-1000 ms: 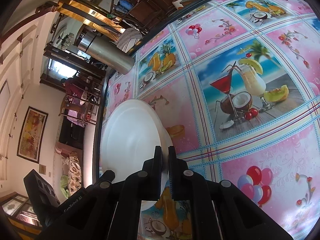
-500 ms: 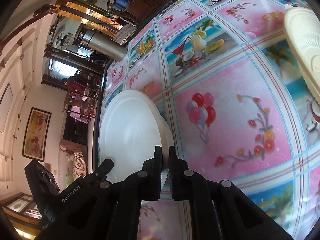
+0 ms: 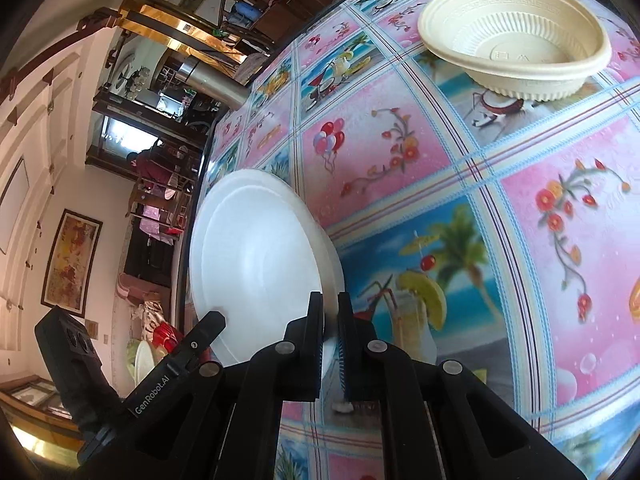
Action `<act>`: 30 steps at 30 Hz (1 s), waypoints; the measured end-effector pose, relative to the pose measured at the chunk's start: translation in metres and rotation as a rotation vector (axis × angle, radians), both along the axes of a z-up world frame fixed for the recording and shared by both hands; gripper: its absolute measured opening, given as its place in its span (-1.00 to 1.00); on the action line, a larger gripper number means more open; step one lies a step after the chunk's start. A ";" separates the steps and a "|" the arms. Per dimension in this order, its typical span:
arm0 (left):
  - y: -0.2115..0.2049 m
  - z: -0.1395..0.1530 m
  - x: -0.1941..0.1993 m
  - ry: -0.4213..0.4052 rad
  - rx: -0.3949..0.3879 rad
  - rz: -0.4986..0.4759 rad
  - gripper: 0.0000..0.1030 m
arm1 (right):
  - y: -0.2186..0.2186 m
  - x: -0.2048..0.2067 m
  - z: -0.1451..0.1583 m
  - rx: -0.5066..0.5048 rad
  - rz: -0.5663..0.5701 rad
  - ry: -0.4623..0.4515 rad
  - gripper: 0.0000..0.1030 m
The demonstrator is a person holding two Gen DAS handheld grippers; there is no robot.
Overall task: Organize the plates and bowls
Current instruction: 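Lift the white bowl and carry it over the plate stack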
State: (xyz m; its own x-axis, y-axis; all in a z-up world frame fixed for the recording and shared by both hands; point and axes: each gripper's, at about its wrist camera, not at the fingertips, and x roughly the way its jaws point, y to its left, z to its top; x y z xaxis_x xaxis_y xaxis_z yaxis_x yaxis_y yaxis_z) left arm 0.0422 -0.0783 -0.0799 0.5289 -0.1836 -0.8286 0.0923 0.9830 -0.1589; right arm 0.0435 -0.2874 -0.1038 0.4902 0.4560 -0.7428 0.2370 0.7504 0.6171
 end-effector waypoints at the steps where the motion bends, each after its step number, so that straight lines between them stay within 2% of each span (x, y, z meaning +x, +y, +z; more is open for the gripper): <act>1: 0.000 0.000 -0.005 -0.002 0.006 -0.005 -0.81 | 0.001 -0.005 0.001 -0.005 0.001 -0.002 -0.87; 9: 0.004 -0.002 -0.043 -0.060 0.084 -0.027 -0.77 | 0.011 -0.034 0.007 -0.034 0.029 -0.016 -0.87; 27: 0.022 -0.005 -0.065 -0.085 0.100 -0.020 -0.74 | 0.028 -0.039 0.003 -0.078 0.061 -0.027 -0.87; 30: 0.030 -0.008 -0.070 -0.080 0.090 -0.017 -0.72 | 0.035 -0.036 -0.001 -0.055 0.080 -0.014 -0.87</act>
